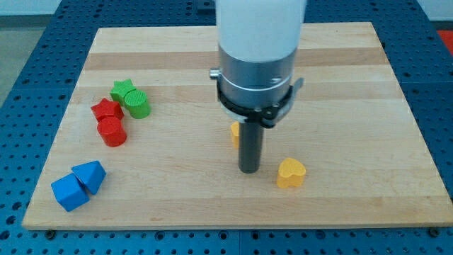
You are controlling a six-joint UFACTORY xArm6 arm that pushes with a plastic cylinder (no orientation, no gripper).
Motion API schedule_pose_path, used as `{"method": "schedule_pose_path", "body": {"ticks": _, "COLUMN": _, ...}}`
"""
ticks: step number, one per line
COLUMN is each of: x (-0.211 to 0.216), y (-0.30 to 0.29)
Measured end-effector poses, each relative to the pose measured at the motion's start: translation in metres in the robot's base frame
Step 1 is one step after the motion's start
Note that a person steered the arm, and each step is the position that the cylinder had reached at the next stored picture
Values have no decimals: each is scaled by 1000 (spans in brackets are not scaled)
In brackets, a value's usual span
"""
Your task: Slide the hexagon to the top of the board
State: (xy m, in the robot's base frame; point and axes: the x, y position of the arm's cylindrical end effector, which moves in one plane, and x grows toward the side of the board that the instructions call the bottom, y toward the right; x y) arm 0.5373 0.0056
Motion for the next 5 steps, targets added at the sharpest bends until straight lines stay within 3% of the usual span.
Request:
{"method": "schedule_pose_path", "body": {"ticks": 1, "x": -40, "y": -20}}
{"method": "schedule_pose_path", "body": {"ticks": 2, "x": -106, "y": 71}}
{"method": "schedule_pose_path", "body": {"ticks": 3, "x": -132, "y": 139}}
{"method": "schedule_pose_path", "body": {"ticks": 5, "x": -222, "y": 142}}
